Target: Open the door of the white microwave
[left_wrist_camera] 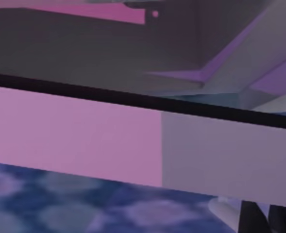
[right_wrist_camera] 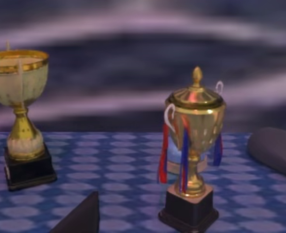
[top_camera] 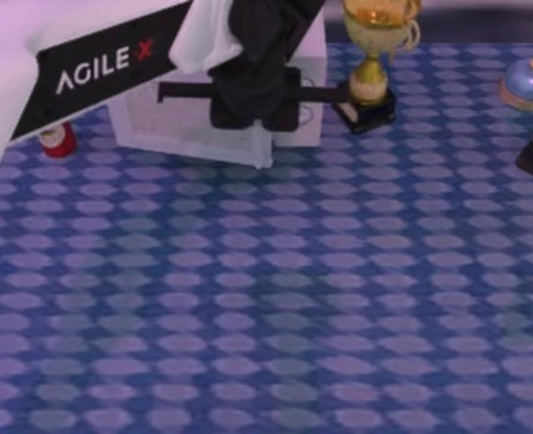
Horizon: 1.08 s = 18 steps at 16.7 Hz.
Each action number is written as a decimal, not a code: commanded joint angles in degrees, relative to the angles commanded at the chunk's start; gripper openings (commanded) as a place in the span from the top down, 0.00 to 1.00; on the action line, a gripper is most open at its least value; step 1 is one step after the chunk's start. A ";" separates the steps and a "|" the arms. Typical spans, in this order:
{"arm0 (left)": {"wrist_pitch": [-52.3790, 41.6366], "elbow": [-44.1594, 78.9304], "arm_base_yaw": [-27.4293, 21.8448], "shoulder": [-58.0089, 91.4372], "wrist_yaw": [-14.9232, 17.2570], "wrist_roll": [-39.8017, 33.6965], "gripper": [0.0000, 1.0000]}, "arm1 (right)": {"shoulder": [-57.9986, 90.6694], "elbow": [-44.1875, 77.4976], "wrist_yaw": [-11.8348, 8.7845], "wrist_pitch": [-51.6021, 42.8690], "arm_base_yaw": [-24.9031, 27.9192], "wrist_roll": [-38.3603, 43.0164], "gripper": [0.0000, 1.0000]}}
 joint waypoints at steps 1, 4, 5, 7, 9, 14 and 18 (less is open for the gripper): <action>0.69 -0.70 0.05 -0.78 0.24 0.52 1.00 | 0.00 0.00 0.00 0.00 0.00 0.00 0.00; 1.09 -1.01 0.07 -1.19 0.36 0.77 1.00 | 0.00 0.00 0.00 0.00 0.00 0.00 0.00; 1.09 -1.01 0.07 -1.19 0.36 0.77 1.00 | 0.00 0.00 0.00 0.00 0.00 0.00 0.00; 1.09 -1.01 0.07 -1.19 0.36 0.77 1.00 | 0.00 0.00 0.00 0.00 0.00 0.00 0.00; 1.09 -1.01 0.07 -1.19 0.36 0.77 1.00 | 0.00 0.00 0.00 0.00 0.00 0.00 0.00; 1.09 -1.01 0.07 -1.19 0.36 0.77 1.00 | 0.00 0.00 0.00 0.00 0.00 0.00 0.00; 1.09 -1.01 0.07 -1.19 0.36 0.77 1.00 | 0.00 0.00 0.00 0.00 0.00 0.00 0.00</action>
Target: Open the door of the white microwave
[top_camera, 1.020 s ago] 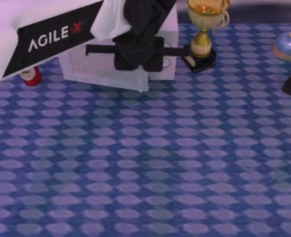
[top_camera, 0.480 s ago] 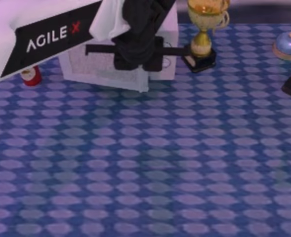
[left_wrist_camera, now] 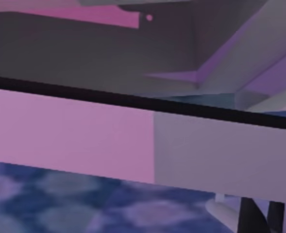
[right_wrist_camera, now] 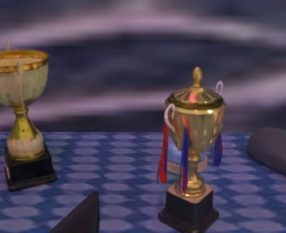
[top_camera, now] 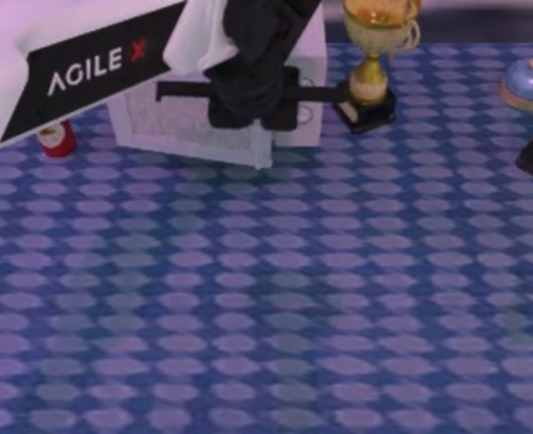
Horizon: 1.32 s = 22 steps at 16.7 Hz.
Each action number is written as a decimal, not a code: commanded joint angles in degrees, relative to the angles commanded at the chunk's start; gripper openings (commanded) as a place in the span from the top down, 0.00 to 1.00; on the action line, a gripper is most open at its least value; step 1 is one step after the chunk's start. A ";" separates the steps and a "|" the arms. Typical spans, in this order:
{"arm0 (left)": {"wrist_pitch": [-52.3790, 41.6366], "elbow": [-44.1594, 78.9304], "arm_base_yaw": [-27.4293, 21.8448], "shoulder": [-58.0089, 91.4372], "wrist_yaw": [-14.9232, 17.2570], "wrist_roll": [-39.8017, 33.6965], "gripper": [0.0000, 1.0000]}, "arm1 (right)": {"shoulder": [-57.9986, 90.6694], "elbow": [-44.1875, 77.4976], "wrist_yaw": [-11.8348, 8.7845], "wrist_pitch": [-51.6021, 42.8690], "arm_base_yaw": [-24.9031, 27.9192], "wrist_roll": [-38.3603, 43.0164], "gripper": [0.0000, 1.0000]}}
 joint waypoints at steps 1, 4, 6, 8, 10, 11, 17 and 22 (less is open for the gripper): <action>0.00 0.00 0.00 0.00 0.00 0.00 1.00 | 0.00 0.00 0.00 0.00 0.00 0.00 0.00; 0.00 0.00 0.00 0.00 0.00 0.00 1.00 | 0.00 0.00 0.00 0.00 0.00 0.00 0.00; 0.00 0.00 0.00 0.00 0.00 0.00 1.00 | 0.00 0.00 0.00 0.00 0.00 0.00 0.00; 0.00 0.00 0.00 0.00 0.00 0.00 1.00 | 0.00 0.00 0.00 0.00 0.00 0.00 0.00; 0.15 -0.29 -0.35 0.09 0.29 -0.02 1.00 | 0.00 0.00 0.00 0.00 0.00 0.00 0.00; 0.57 -1.00 -0.25 -0.49 0.40 0.61 1.00 | 0.00 0.00 0.00 0.00 0.00 0.00 0.00; 4.09 -8.03 0.66 -5.31 2.95 5.93 1.00 | 0.00 0.00 0.00 0.00 0.00 0.00 0.00; 4.12 -8.08 0.66 -5.35 2.97 5.97 1.00 | 0.00 0.00 0.00 0.00 0.00 0.00 0.00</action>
